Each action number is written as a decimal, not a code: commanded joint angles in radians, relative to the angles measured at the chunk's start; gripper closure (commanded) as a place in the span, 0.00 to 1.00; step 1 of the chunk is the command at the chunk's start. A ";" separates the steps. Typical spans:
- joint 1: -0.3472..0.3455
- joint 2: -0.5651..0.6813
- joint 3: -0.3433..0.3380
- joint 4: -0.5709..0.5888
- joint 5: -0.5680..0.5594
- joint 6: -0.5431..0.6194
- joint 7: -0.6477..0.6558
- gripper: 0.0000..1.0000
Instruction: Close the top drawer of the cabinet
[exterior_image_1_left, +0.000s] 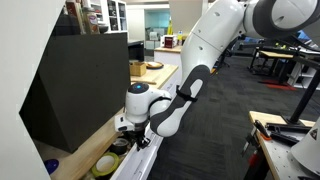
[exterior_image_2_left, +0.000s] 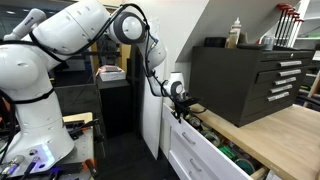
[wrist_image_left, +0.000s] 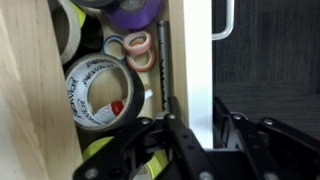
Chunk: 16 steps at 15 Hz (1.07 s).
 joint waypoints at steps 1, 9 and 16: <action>-0.001 0.074 -0.021 0.117 -0.003 -0.041 0.003 0.86; 0.000 0.112 -0.015 0.190 -0.003 -0.059 -0.012 0.87; 0.037 -0.013 -0.043 0.052 -0.031 -0.045 0.026 0.20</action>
